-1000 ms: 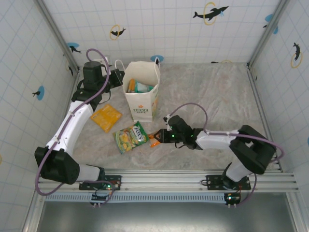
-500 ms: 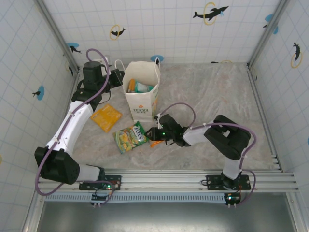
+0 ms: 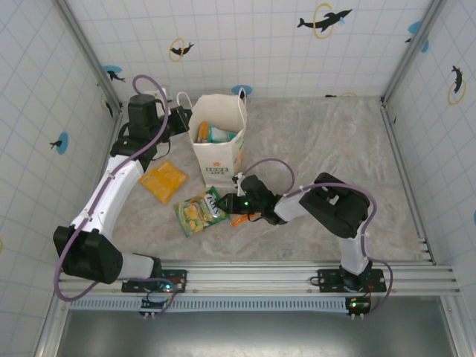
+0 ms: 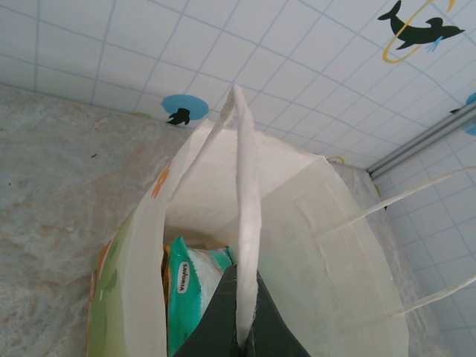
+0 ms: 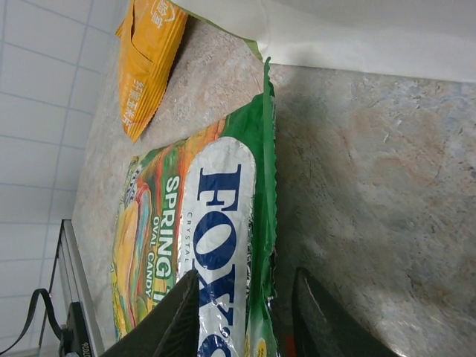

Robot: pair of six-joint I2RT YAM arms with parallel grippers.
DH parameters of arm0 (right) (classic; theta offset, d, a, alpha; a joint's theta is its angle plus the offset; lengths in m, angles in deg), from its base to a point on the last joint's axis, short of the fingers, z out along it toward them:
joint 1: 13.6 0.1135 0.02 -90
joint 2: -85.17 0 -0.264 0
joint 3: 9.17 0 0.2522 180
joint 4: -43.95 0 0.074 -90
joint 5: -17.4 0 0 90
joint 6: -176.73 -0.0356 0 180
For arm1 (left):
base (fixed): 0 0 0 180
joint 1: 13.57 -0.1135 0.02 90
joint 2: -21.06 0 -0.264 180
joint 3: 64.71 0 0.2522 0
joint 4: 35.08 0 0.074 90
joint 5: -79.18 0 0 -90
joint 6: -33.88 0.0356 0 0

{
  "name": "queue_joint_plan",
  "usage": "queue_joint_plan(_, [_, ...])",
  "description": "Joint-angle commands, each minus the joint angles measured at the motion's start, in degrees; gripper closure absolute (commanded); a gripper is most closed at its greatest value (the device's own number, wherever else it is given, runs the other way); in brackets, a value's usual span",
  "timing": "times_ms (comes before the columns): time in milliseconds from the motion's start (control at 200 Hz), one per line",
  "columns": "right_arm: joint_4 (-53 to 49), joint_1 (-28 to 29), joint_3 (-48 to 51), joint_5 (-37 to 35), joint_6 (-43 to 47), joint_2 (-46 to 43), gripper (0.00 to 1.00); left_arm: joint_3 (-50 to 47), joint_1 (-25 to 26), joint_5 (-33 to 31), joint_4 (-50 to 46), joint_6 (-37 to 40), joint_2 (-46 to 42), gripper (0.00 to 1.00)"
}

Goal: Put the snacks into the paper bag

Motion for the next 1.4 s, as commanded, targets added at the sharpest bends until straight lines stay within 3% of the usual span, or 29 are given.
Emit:
queue_joint_plan(0, [3.38, 0.23, -0.95, 0.32, -1.52, 2.13, 0.65, 0.54, -0.42, 1.07, 0.36, 0.60, -0.37, 1.00])
queue_joint_plan(135, [6.79, 0.26, 0.75, 0.10, -3.16, 2.93, 0.72, 0.37, -0.42, 0.97, 0.33, 0.68, -0.30, 1.00])
queue_joint_plan(290, [10.12, 0.04, 3.00, -0.01, -4.94, 2.16, 1.00, 0.28, -0.42, 0.92, 0.45, 0.79, -0.46, 1.00])
queue_joint_plan(1076, [12.38, -0.54, 11.80, 0.85, -3.94, -26.84, 1.00, 0.98, -0.41, 0.34, -0.26, 1.04, -0.81, 1.00])
queue_joint_plan(1396, [12.68, -0.30, 11.27, -3.69, -2.90, -37.37, 1.00, 0.97, -0.40, 0.26, -0.09, 0.94, -0.72, 1.00])
